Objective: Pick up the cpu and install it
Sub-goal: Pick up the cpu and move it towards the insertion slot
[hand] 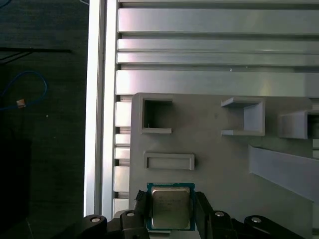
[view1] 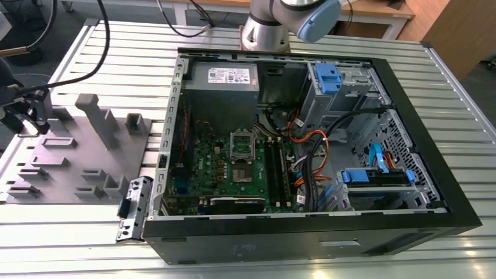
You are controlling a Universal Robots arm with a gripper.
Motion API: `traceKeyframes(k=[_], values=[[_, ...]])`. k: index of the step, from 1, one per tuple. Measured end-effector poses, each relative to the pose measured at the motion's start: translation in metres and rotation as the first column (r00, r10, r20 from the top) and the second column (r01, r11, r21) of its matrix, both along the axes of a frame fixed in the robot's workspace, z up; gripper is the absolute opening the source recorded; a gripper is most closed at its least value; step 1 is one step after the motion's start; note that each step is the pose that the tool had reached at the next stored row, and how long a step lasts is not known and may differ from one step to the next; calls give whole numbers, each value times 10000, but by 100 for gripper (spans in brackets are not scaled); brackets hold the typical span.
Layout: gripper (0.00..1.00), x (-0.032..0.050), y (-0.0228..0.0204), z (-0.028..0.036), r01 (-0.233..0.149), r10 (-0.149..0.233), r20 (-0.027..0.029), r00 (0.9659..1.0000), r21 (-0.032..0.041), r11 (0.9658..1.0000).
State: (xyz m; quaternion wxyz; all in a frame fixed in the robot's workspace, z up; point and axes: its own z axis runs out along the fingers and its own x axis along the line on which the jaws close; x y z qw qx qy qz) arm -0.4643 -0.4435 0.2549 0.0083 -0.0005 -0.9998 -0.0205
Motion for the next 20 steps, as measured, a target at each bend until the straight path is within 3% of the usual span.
traceKeyframes(k=[20], values=[[47,1,0,471,0,0,-1,10000,0,10000]])
